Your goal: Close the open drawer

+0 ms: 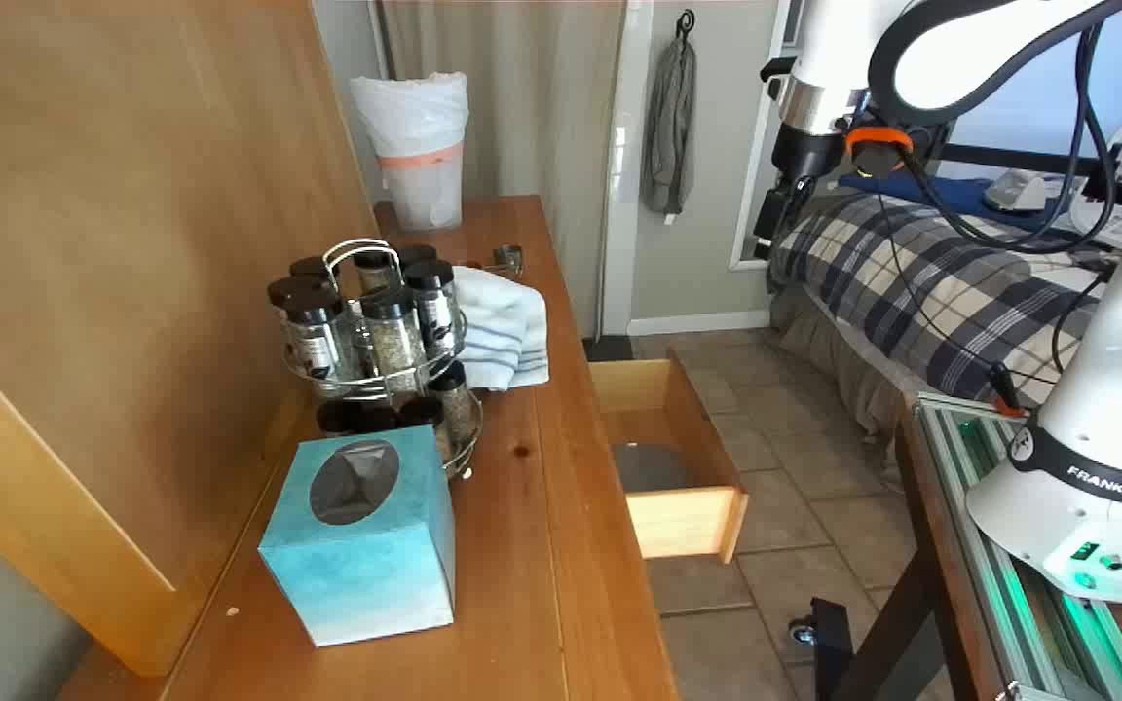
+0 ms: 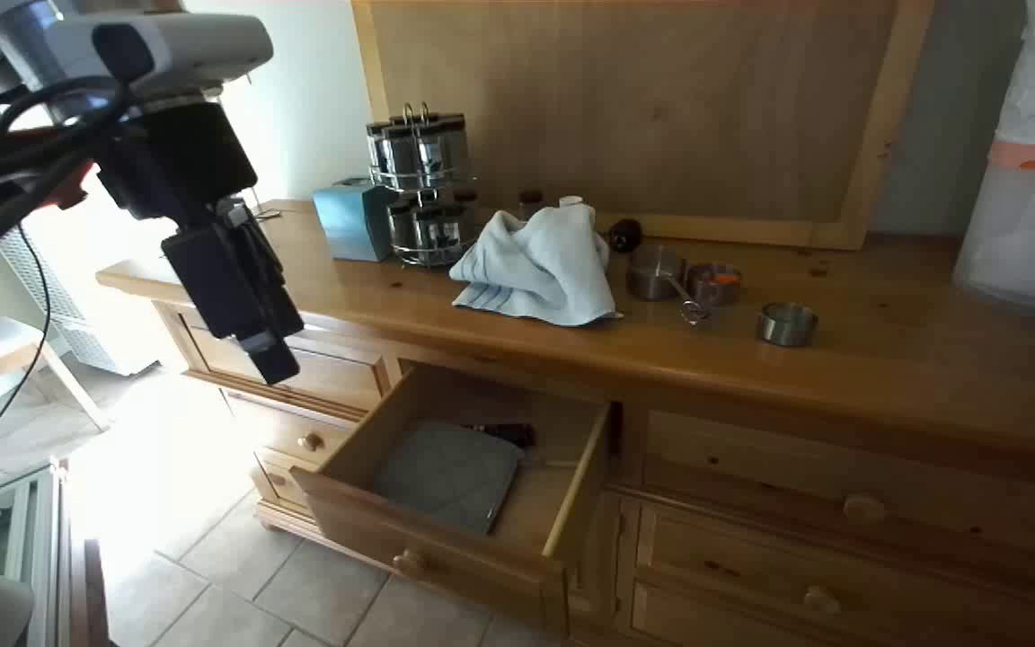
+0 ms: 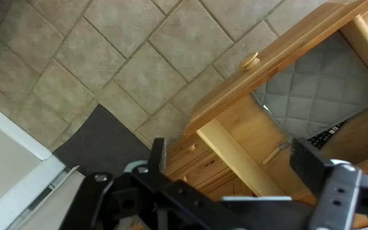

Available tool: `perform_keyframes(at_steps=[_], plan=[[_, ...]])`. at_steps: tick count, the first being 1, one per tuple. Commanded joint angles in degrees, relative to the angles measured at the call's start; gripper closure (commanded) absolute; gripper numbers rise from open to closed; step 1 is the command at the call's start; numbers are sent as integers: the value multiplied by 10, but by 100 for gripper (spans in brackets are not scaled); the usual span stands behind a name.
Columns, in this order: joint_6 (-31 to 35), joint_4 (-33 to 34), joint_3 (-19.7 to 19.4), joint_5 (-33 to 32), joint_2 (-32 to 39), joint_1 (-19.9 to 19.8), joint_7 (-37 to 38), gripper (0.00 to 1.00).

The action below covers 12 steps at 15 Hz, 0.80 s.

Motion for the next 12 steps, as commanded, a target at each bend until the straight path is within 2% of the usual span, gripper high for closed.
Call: perform_keyframes(at_steps=[1, 5, 7, 10, 12], plan=[[-2, 1, -1, 0, 0, 1, 0, 0], [-2, 1, -1, 0, 0, 1, 0, 0], [4, 1, 9, -24, 16, 0, -9, 0], [13, 0, 14, -64, 51, 12, -54, 0], [42, -1, 8, -81, 89, 24, -86, 0]])
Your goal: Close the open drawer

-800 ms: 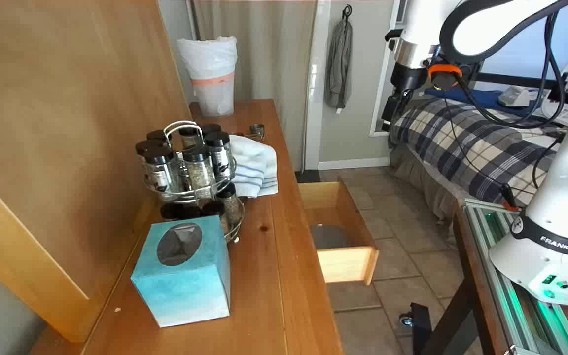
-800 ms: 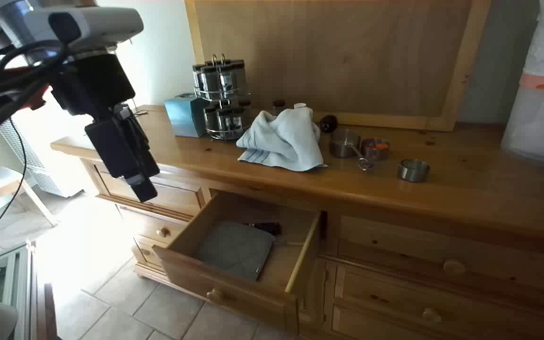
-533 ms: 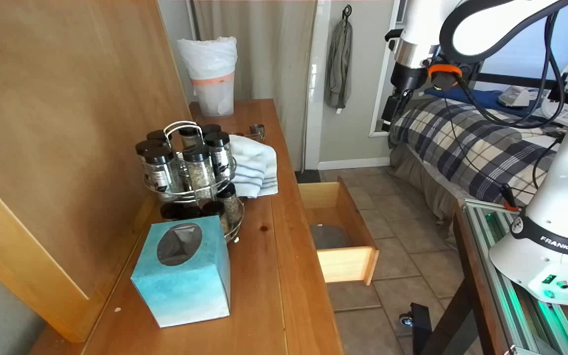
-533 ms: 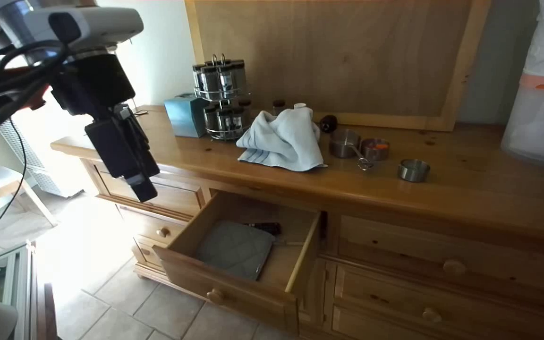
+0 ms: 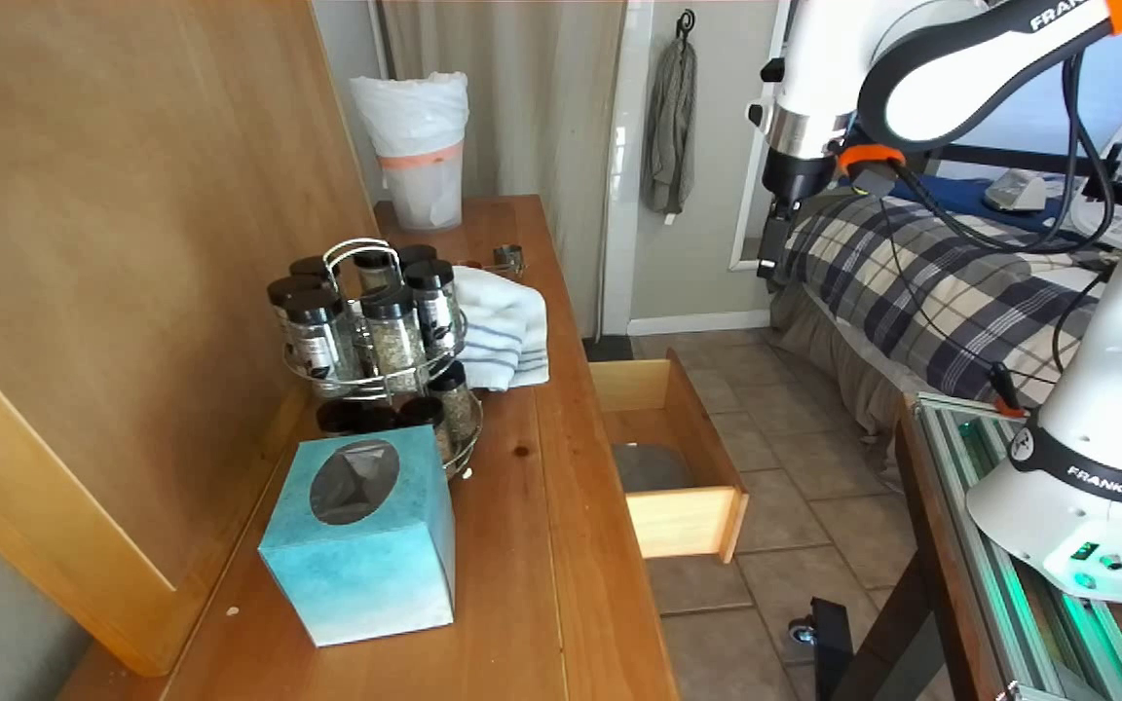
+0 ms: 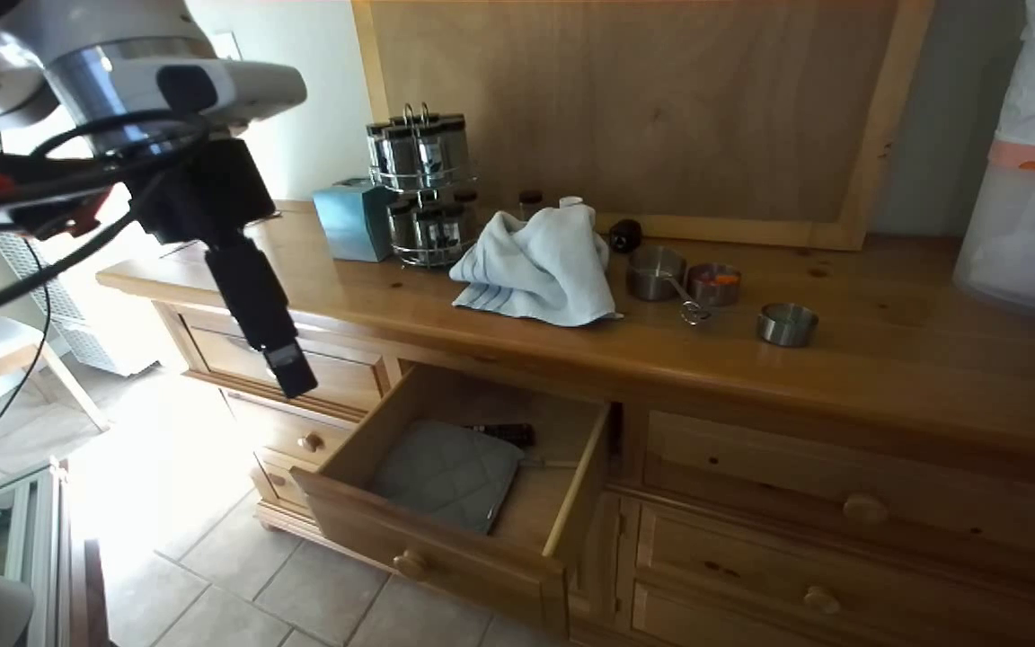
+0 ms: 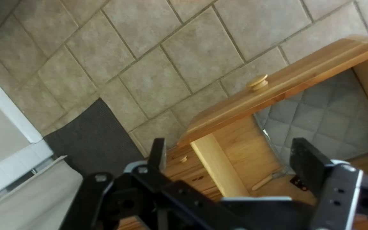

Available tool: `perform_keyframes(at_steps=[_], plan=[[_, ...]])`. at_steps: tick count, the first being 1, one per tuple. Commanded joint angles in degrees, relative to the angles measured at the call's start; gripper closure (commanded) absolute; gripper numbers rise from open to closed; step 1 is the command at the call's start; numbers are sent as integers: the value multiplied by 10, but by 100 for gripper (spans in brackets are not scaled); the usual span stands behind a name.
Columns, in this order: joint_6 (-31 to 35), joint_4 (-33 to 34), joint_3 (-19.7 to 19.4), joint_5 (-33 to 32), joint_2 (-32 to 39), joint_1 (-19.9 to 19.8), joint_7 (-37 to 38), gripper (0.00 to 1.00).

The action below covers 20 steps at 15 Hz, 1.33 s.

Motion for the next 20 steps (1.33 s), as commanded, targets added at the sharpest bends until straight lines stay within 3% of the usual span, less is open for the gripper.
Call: perform_keyframes(at_steps=[1, 8, 10, 12, 13, 14, 15, 17, 20], plan=[[55, 0, -9, -42, 70, 18, -57, 0], [254, -7, -49, -71, 240, 28, -192, 0], [313, -8, -67, -48, 288, 29, -242, 0], [392, -10, -80, 26, 344, 39, -341, 0], [432, -11, -66, 69, 381, 42, -376, 0], [460, -13, 5, 124, 417, -12, -421, 0], [402, -14, -58, 52, 351, 26, -352, 0], [416, -8, -46, 62, 383, 22, -359, 0], [414, -6, -53, 61, 372, 24, -357, 0]])
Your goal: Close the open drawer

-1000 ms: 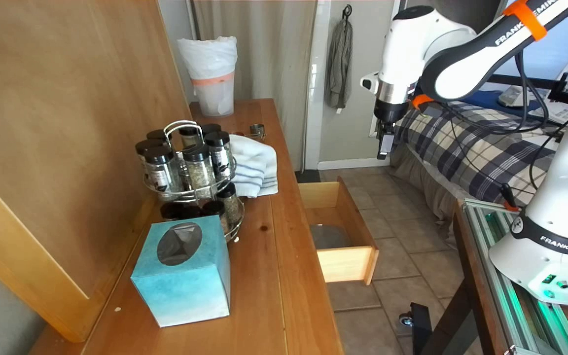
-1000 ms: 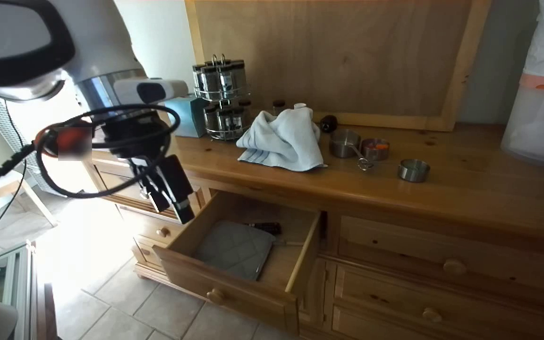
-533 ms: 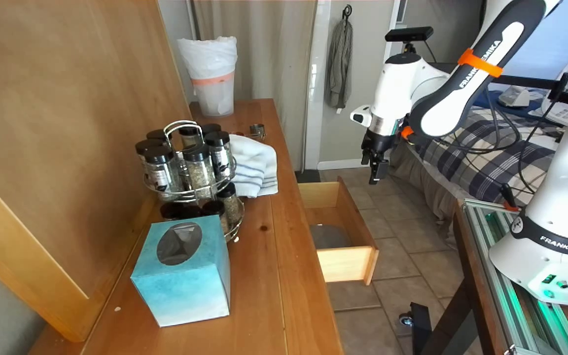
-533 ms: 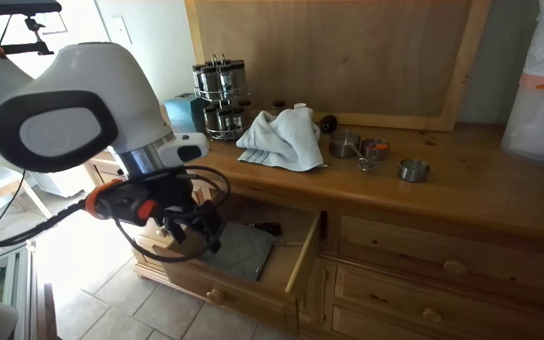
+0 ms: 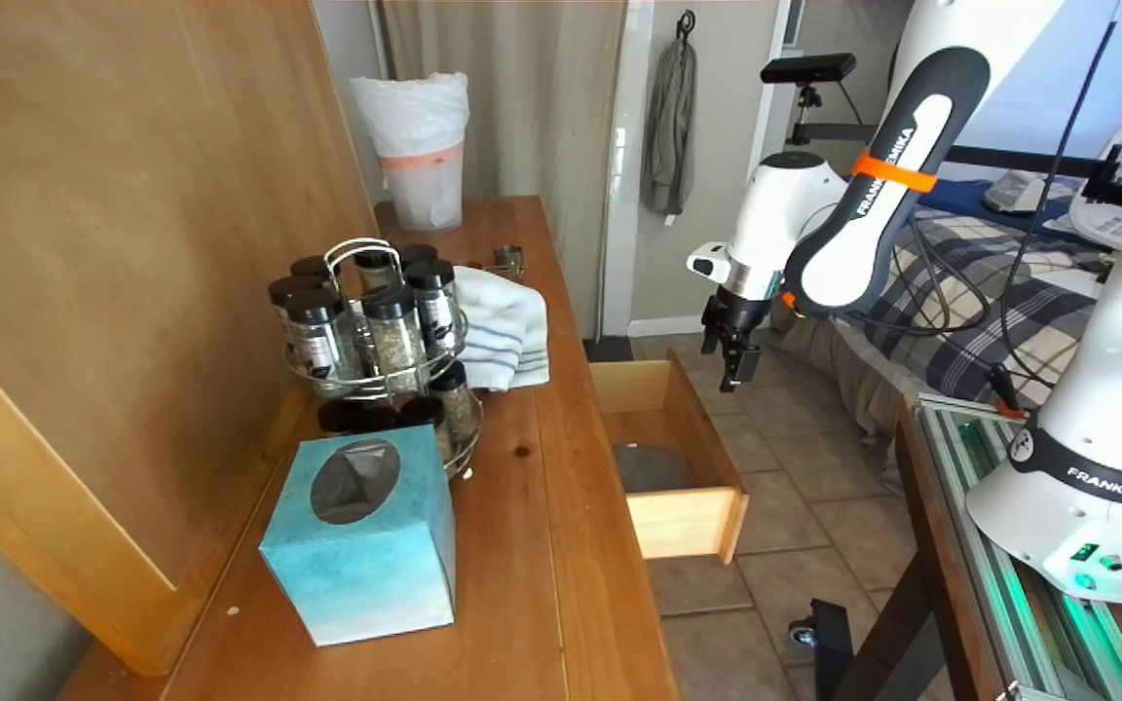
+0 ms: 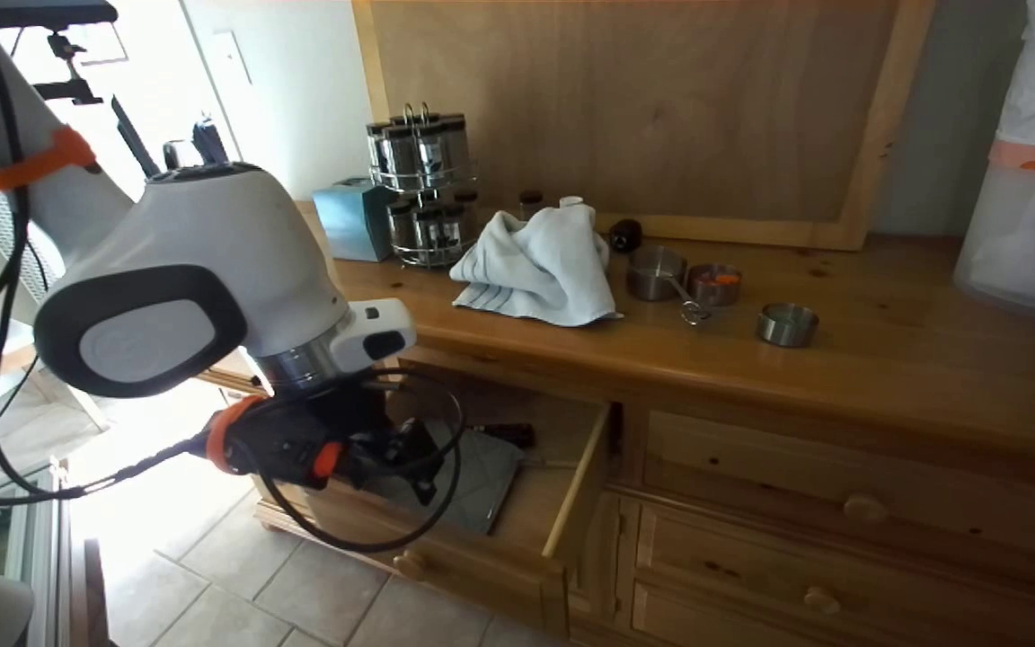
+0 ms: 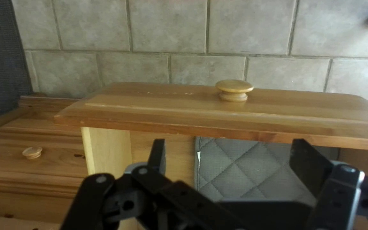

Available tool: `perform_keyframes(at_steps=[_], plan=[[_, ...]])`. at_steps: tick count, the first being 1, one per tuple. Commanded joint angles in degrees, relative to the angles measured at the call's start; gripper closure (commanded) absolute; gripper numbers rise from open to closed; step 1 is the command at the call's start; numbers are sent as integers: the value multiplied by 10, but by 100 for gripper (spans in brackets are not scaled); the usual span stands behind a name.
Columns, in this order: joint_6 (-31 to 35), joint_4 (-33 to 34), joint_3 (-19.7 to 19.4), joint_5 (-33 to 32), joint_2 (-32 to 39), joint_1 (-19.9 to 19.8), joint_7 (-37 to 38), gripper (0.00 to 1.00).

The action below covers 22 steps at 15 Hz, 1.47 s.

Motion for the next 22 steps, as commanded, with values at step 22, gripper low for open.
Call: perform_keyframes(at_steps=[22], plan=[[7, 158, 191, 54, 252, -211, -92, 0]])
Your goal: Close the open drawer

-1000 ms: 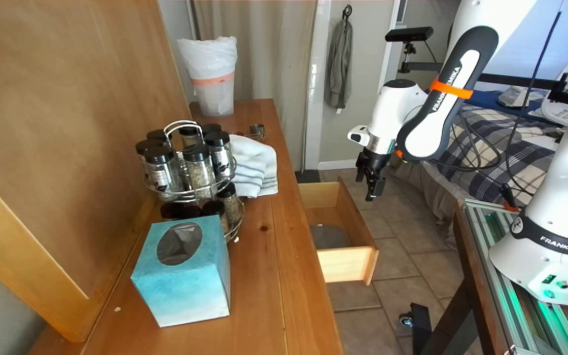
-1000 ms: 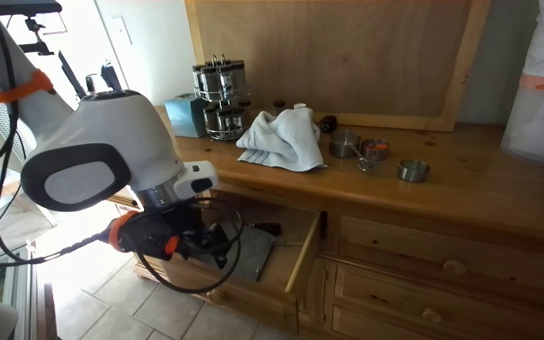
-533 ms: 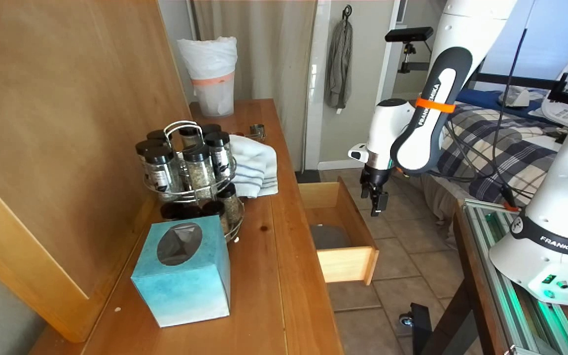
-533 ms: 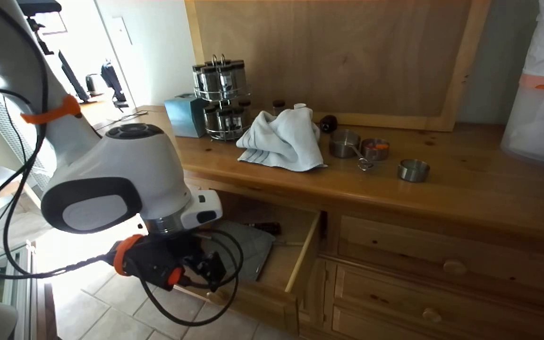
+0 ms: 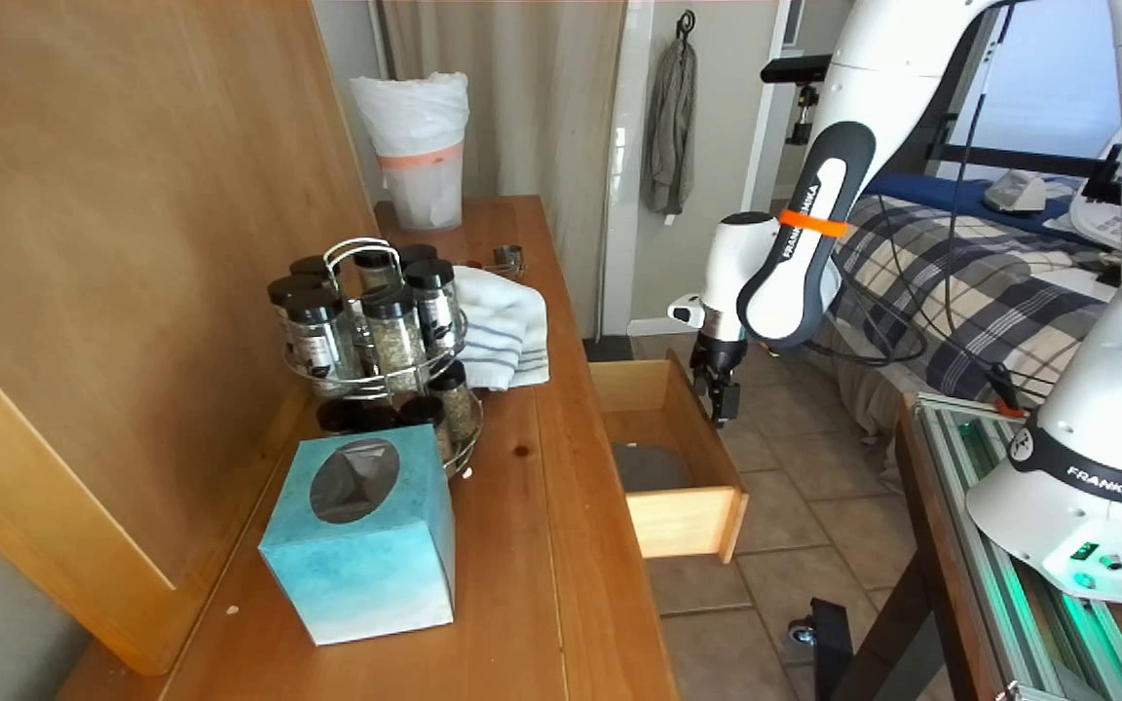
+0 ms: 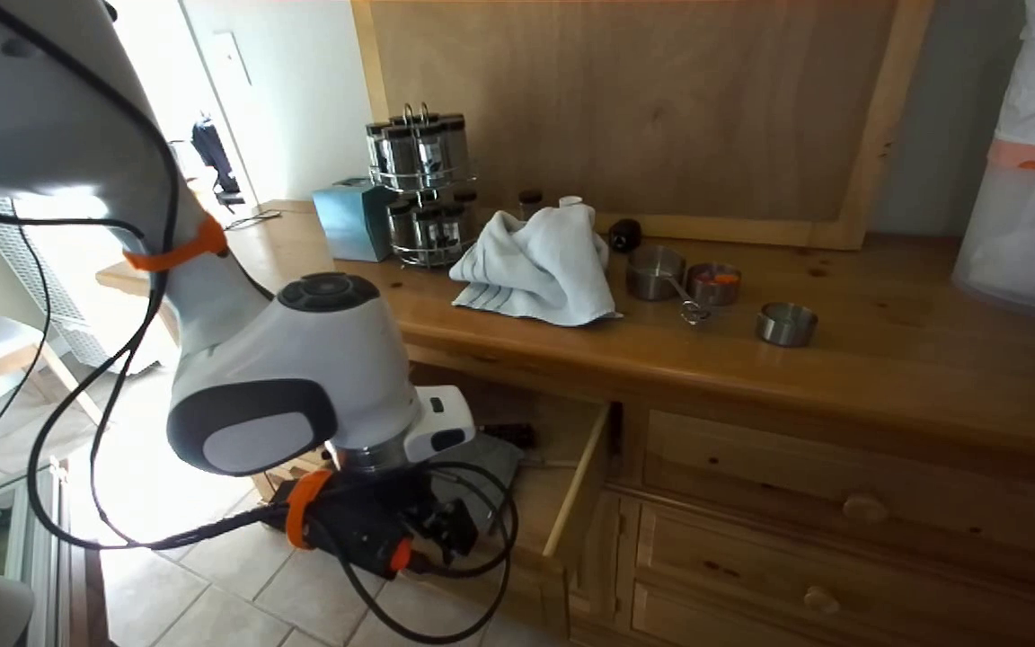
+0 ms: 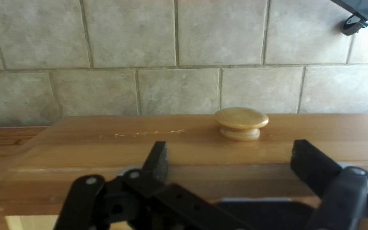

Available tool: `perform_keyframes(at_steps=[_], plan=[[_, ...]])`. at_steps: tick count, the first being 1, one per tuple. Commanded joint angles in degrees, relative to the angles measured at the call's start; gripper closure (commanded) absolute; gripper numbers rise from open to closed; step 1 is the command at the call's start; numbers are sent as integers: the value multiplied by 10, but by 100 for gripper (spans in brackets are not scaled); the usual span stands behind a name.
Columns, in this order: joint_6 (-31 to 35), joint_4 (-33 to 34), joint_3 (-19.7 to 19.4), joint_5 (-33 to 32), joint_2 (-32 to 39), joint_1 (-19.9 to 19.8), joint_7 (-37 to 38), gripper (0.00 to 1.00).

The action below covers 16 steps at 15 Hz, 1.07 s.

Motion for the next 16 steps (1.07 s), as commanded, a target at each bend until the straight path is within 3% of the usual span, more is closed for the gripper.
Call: perform_keyframes(at_steps=[1, 6, 12, 16], plan=[[18, 46, 55, 12, 59, -52, -37, 0], [71, 42, 114, -7, 80, -119, -77, 0], [141, 46, 232, -82, 147, -235, -87, 0], [166, 85, 256, -112, 214, -249, -52, 0]])
